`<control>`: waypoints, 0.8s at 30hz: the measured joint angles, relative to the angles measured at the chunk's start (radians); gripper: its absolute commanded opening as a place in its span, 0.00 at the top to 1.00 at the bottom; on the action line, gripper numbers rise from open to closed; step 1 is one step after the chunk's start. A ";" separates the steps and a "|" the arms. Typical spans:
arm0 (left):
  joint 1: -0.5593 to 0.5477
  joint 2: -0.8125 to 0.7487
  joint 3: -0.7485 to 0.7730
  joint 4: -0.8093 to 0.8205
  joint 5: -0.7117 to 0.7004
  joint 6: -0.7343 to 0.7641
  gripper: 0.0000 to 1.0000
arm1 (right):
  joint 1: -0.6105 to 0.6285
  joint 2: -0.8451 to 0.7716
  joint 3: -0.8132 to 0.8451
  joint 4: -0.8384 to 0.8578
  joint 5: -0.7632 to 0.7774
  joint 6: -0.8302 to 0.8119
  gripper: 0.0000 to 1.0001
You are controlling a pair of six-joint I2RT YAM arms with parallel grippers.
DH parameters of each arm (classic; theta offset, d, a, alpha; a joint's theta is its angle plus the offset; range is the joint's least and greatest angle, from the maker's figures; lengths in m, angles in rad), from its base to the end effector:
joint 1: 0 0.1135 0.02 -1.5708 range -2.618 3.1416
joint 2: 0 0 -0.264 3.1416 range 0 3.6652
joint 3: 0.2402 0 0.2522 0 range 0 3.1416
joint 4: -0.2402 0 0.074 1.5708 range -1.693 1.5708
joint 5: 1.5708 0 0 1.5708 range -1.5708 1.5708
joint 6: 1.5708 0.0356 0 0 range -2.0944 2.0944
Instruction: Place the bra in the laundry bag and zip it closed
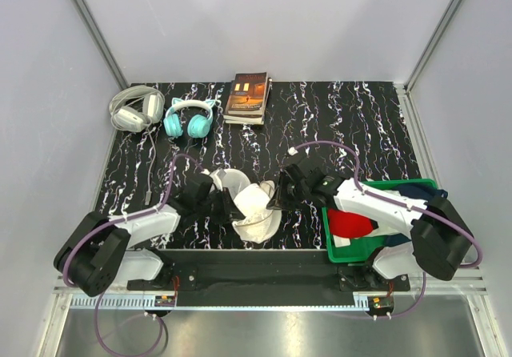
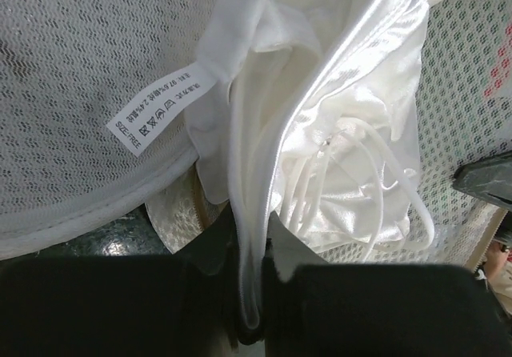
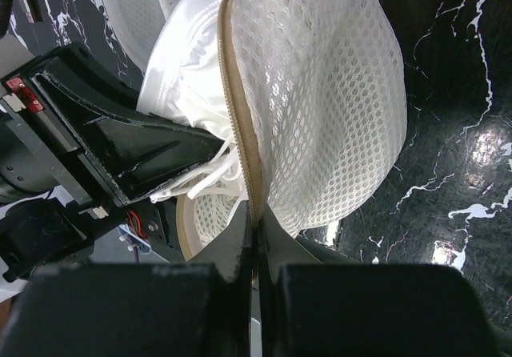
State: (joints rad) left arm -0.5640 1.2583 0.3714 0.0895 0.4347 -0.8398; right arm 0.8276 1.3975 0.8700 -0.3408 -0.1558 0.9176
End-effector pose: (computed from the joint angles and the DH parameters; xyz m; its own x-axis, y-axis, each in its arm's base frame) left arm 0.1731 -0.1273 0.1367 -0.9498 -0.1982 -0.2420 0.0395 0.6915 -0.7213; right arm 0.1900 0.2150 0.2188 -0.9454 0.1307 -0.2986 -0.0731 0.8077 0.5851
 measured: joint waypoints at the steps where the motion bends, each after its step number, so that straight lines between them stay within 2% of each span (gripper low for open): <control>1: 0.000 -0.001 0.000 -0.003 -0.004 0.001 0.55 | 0.000 -0.003 -0.003 -0.001 0.000 0.000 1.00; 3: -0.001 -0.012 0.000 -0.023 -0.017 0.005 0.45 | 0.000 -0.005 -0.006 -0.001 0.000 0.000 1.00; 4: -0.001 -0.026 0.001 -0.043 -0.027 0.005 0.33 | 0.000 -0.005 -0.006 -0.001 0.000 -0.001 1.00; 9: -0.001 -0.163 0.029 -0.182 -0.104 0.021 0.23 | 0.000 -0.005 -0.006 -0.003 0.000 -0.008 1.00; 10: -0.001 -0.184 0.036 -0.201 -0.113 0.025 0.16 | 0.000 -0.005 -0.006 -0.003 0.000 -0.009 1.00; 11: 0.000 -0.206 0.046 -0.227 -0.127 0.028 0.01 | 0.000 -0.005 -0.006 -0.005 0.000 -0.012 1.00; 20: 0.070 -0.312 0.090 -0.459 -0.193 0.039 0.02 | 0.000 -0.005 -0.006 -0.008 -0.001 -0.044 0.99; 22: 0.118 -0.356 0.094 -0.519 -0.229 0.038 0.02 | 0.000 -0.005 -0.006 -0.013 -0.001 -0.055 0.93; 23: 0.143 -0.381 0.094 -0.541 -0.251 0.038 0.02 | 0.000 -0.006 -0.006 -0.018 0.000 -0.062 0.86; 24: 0.169 -0.404 0.095 -0.561 -0.270 0.034 0.03 | 0.000 -0.006 -0.006 -0.023 -0.001 -0.068 0.85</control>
State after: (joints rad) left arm -0.3954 0.8547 0.4664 -0.4713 0.1650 -0.8055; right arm 0.8276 1.3918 0.8635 -0.3641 -0.1566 0.8494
